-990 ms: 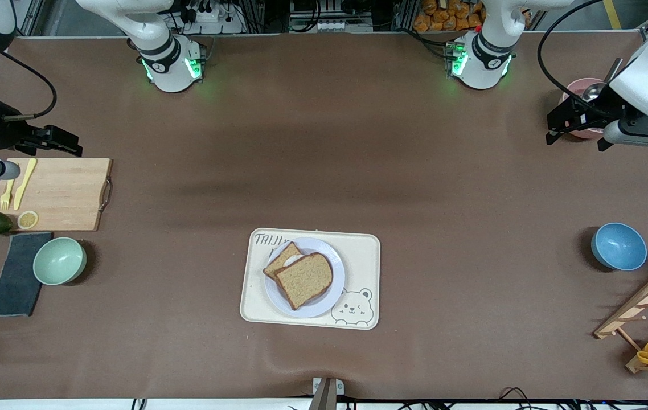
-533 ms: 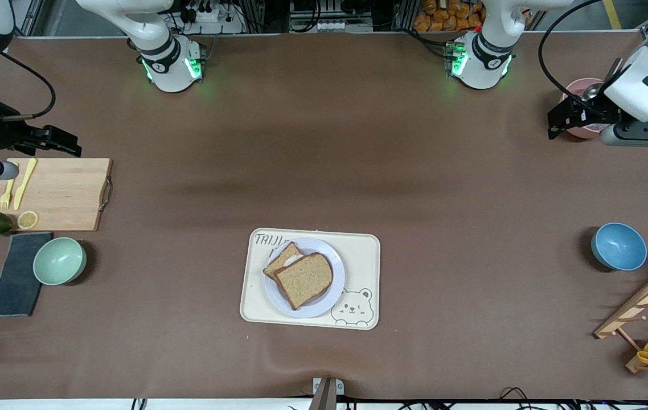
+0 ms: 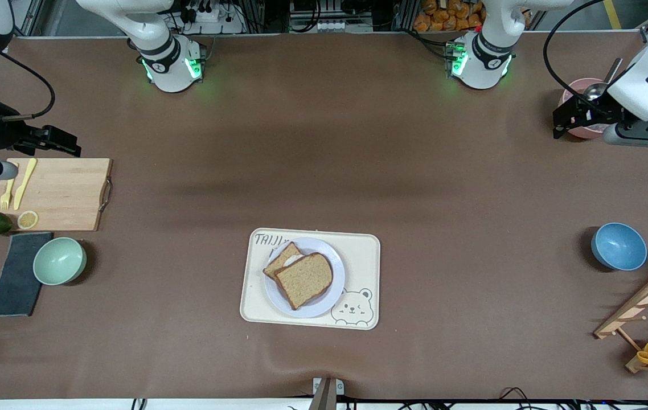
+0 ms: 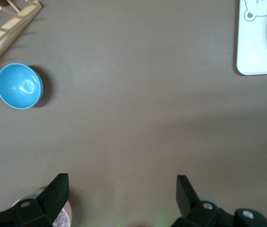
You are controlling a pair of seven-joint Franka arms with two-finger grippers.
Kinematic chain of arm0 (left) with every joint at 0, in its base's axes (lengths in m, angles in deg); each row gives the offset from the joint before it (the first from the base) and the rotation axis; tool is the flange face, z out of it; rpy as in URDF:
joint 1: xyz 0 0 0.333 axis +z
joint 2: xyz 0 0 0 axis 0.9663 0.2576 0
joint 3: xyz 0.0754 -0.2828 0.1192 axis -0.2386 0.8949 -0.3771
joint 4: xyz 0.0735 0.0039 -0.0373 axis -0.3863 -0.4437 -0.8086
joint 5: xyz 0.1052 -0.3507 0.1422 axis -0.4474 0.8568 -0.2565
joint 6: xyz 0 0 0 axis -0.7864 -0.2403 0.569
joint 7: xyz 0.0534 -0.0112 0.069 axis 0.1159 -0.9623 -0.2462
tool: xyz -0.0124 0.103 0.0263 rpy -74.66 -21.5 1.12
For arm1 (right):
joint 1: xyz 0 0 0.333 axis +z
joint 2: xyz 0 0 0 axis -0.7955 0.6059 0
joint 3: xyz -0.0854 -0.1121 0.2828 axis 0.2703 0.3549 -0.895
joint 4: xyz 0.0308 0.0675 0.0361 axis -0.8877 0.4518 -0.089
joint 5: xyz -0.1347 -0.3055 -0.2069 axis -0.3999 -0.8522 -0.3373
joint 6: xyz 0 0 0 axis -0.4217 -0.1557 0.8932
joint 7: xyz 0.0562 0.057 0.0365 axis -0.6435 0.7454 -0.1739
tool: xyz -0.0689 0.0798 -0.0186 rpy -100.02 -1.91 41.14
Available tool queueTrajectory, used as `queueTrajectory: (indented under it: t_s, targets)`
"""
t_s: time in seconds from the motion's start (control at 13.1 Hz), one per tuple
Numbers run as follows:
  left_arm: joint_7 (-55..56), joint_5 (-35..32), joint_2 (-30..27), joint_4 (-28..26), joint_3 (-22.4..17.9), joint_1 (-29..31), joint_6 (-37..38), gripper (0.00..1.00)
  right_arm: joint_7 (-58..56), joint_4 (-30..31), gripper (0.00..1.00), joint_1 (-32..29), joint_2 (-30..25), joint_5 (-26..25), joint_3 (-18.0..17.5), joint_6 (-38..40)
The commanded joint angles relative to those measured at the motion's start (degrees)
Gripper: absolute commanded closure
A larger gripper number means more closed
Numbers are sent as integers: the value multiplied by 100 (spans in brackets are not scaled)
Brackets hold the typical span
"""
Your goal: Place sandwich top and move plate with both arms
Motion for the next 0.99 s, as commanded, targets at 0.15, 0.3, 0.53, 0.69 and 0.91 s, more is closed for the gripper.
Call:
queueTrajectory:
  t_s: [0.15, 0.3, 0.53, 0.69, 0.91]
  targets:
    - [-153, -164, -108, 9, -1, -62, 84, 0, -51, 3, 0, -76, -19, 25, -43, 40]
    - [-153, -93, -108, 17, -1, -62, 84, 0, -51, 3, 0, -76, -19, 25, -43, 40]
    - [-145, -67, -108, 9, 8, -62, 84, 0, -51, 12, 0, -76, -19, 25, -43, 49]
    - [-136, -58, -108, 9, 16, -62, 66, 0, -51, 3, 0, -76, -10, 25, -43, 49]
    - [-118, 144, -99, 9, 16, -1, 22, 0, -51, 3, 0, -76, -10, 25, -43, 84]
